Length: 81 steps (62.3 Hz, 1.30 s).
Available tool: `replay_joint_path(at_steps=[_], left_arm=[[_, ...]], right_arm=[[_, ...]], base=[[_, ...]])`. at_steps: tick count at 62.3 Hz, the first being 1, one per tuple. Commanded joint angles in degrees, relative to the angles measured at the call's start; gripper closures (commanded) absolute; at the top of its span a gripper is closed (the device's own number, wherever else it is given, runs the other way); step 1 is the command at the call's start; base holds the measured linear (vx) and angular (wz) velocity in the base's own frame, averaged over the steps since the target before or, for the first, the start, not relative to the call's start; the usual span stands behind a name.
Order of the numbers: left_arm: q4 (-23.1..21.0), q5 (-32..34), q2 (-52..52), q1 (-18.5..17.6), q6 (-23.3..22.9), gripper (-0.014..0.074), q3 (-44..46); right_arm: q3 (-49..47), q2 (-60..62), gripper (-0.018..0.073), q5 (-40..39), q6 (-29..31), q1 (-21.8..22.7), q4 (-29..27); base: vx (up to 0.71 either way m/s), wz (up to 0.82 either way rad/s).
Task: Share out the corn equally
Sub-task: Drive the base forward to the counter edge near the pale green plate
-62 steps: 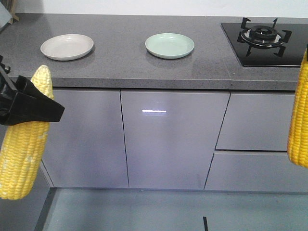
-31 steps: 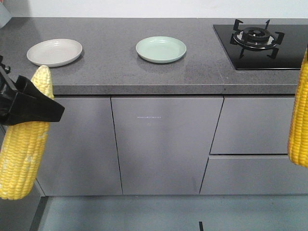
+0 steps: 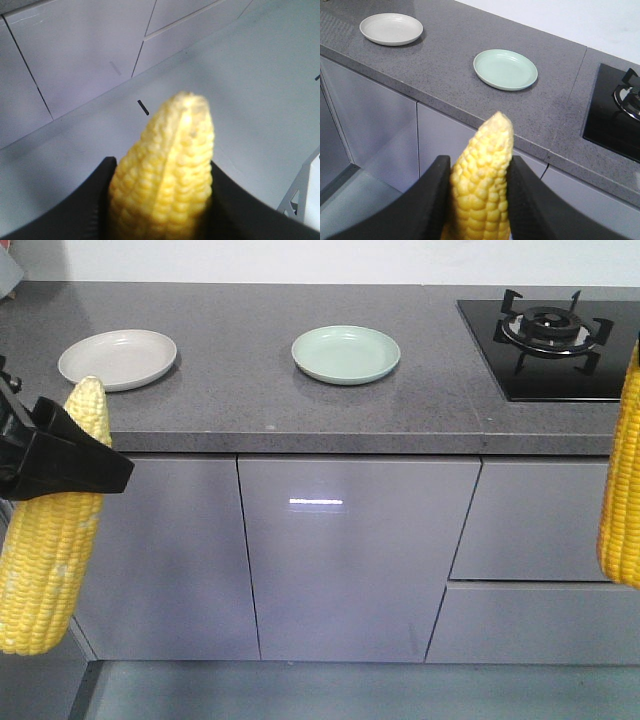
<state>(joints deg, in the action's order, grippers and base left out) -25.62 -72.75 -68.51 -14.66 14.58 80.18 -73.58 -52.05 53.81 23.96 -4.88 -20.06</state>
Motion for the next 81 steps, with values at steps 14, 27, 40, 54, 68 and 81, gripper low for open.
replay_joint_path(at_steps=[14, 27, 40, 54, 68, 81], left_arm=[[-2.2, 2.6, 1.5, -0.2, 0.1, 0.0603, 1.3], [-2.2, 2.6, 1.5, -0.2, 0.1, 0.0603, 1.3], [-2.2, 2.6, 1.5, -0.2, 0.1, 0.0603, 1.3], [-2.2, 2.6, 1.5, -0.2, 0.1, 0.0603, 1.3], [-2.2, 2.6, 1.5, -0.2, 0.1, 0.0603, 1.3], [-2.2, 2.6, 1.5, -0.2, 0.1, 0.0603, 1.3]], right_arm=[[-1.4, 0.2, 0.0564, -4.2, 0.4, 0.3, -1.1], [-1.4, 0.2, 0.0564, -4.2, 0.4, 0.3, -1.1], [-1.4, 0.2, 0.0564, -4.2, 0.4, 0.3, -1.1], [-1.4, 0.2, 0.0564, -4.2, 0.4, 0.3, -1.1], [-1.4, 0.2, 0.0564, -4.2, 0.4, 0.3, -1.1], [-1.4, 0.2, 0.0564, -4.2, 0.4, 0.3, -1.1]], base=[[0.1, 0.06], [0.1, 0.01], [0.09, -0.01], [0.08, 0.01], [0.07, 0.0], [0.05, -0.01]])
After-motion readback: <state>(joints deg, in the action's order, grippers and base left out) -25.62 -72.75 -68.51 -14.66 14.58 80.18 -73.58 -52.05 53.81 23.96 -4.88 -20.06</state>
